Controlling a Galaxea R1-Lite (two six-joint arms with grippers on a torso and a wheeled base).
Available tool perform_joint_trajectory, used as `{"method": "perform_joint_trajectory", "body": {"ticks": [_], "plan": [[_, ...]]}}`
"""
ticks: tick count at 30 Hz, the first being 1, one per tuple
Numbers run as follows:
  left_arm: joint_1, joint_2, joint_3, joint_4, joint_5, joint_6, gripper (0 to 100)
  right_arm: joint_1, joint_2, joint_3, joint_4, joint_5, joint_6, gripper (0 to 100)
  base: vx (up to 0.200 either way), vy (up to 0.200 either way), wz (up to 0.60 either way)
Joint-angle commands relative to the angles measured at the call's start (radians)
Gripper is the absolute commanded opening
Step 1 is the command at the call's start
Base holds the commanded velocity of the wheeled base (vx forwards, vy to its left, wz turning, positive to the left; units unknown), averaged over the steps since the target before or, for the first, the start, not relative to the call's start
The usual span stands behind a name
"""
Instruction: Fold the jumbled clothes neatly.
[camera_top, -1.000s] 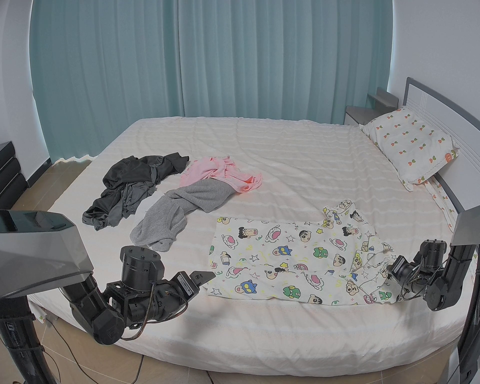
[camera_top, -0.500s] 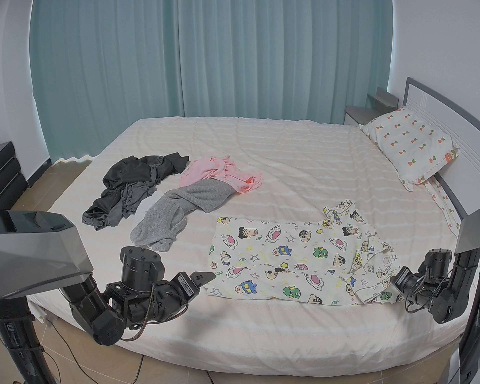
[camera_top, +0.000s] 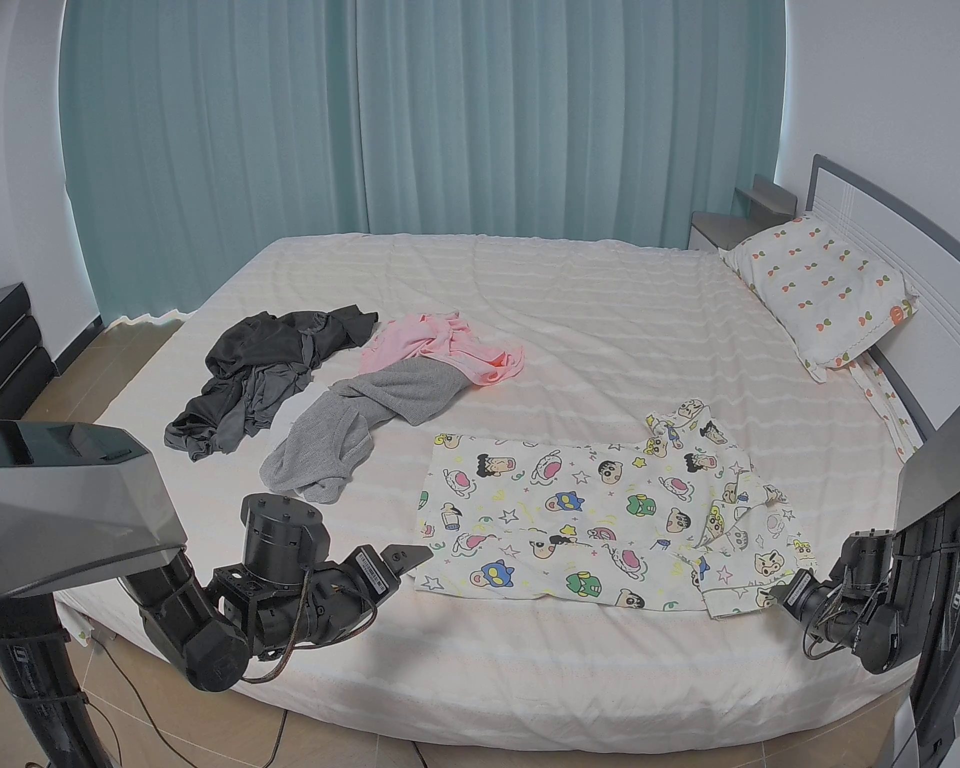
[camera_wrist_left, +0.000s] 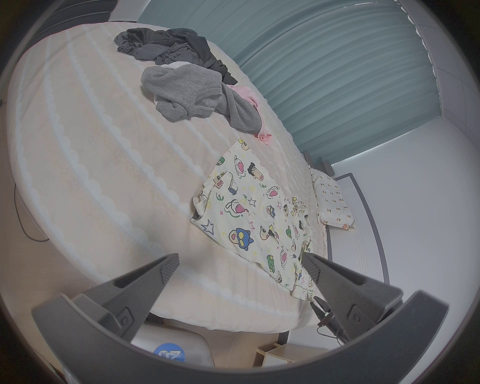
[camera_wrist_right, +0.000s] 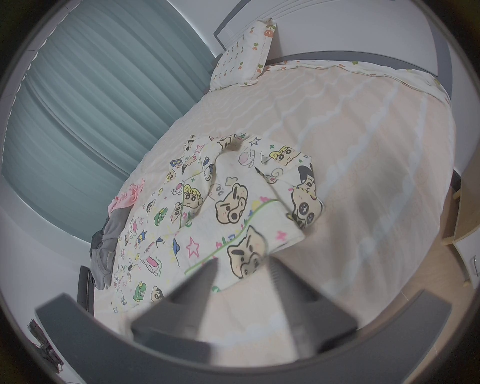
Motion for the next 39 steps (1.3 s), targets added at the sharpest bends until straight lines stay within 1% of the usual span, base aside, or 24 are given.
{"method": "perform_joint_trajectory", "body": {"ticks": [1, 5, 7, 10, 16, 18, 23, 30, 39], "plan": [[0.0, 0.0, 0.0, 0.0, 0.0, -0.002, 100, -0.003, -0.041, 0.014, -0.01, 0.003, 0.004, 100, 0.0, 0.0, 0.0], [0.0, 0.0, 0.0, 0.0, -0.002, -0.003, 100, -0.008, -0.089, 0.015, -0.01, 0.003, -0.001, 100, 0.0, 0.0, 0.0], [0.0, -0.002, -0.003, 0.0, -0.002, -0.018, 100, -0.008, -0.155, 0.011, -0.01, 0.003, -0.009, 100, 0.0, 0.0, 0.0], [-0.001, -0.003, -0.005, 0.0, -0.002, -0.023, 100, -0.008, -0.181, -0.006, -0.009, 0.003, -0.022, 100, 0.0, 0.0, 0.0], [-0.004, -0.002, 0.001, -0.022, -0.006, -0.023, 100, 0.011, -0.172, -0.103, -0.007, 0.011, -0.032, 100, 0.0, 0.0, 0.0], [-0.008, 0.003, 0.004, -0.04, -0.008, -0.022, 100, 0.029, -0.175, -0.149, 0.021, 0.011, -0.032, 100, 0.0, 0.0, 0.0], [-0.034, 0.015, 0.004, -0.053, -0.014, -0.018, 100, 0.051, -0.186, -0.233, 0.063, 0.022, -0.03, 100, 0.2, 0.0, 0.0], [-0.037, 0.018, 0.001, -0.053, -0.014, -0.017, 100, 0.046, -0.173, -0.23, 0.06, 0.059, -0.018, 100, 0.2, 0.0, 0.0], [-0.04, 0.035, 0.001, -0.053, -0.003, -0.014, 100, 0.048, -0.17, -0.225, 0.06, 0.06, -0.018, 100, 0.0, 0.0, 0.0]]}}
